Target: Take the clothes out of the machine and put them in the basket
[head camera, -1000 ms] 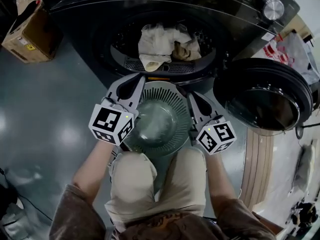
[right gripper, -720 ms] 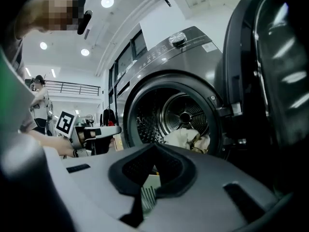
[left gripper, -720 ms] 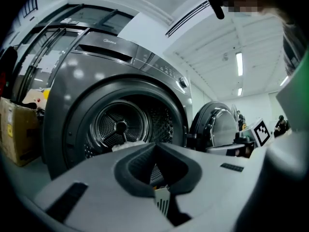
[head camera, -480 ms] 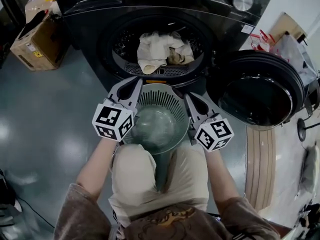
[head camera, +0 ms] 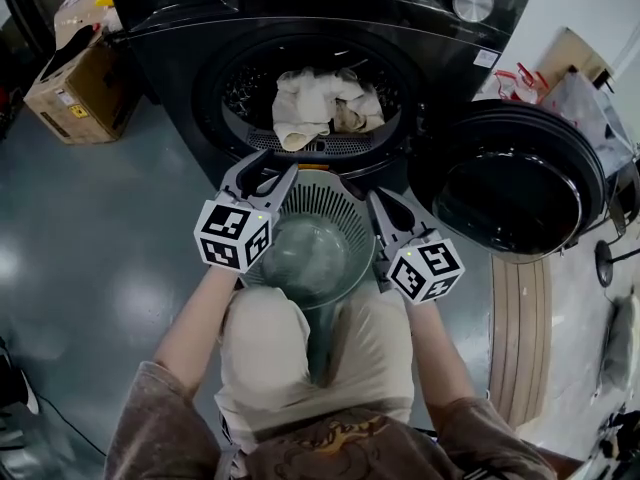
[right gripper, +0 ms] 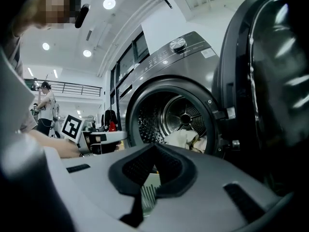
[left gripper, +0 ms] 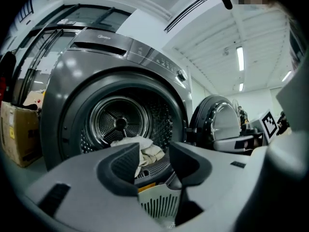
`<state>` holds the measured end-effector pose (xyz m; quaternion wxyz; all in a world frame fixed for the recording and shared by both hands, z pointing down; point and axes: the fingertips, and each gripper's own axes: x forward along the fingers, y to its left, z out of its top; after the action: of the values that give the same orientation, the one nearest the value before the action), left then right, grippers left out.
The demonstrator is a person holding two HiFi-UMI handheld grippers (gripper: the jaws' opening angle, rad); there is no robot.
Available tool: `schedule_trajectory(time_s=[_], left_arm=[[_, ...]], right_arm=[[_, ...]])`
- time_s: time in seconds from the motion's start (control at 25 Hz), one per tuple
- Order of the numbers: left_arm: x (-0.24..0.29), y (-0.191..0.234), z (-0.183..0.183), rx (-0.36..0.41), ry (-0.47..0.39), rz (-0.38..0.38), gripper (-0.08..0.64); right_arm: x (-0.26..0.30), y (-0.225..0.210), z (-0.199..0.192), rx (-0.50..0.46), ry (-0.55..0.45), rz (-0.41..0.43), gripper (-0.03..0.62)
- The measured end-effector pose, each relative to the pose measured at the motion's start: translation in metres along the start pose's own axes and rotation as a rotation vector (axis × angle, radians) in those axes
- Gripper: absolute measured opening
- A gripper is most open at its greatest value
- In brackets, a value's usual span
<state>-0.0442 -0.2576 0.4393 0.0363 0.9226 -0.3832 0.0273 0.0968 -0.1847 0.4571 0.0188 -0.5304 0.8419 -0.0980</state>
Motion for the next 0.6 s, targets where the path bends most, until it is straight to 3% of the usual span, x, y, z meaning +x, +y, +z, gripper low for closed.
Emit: schedule_trajectory(time_s=[0.16,0.36,0.6], left_arm=[[0.016,0.006,-0.015,0.006,0.046,-0.018,0.239],[0.054,0.022,-0.045,0.047,0.13,-0.01,0.381],[0.094,0.049,-0.09,0.12,0.265,0.034,0.396]], right_arm=[[0.001,0.002,-0.002,0.008,-0.001,-0.004,-0.003],[-0.001,0.002,-0.001,0.01,-0.004,-0.01,-0.003],[-0.006,0.005,-0.005,0.006,0.006,-0.019,-0.003]])
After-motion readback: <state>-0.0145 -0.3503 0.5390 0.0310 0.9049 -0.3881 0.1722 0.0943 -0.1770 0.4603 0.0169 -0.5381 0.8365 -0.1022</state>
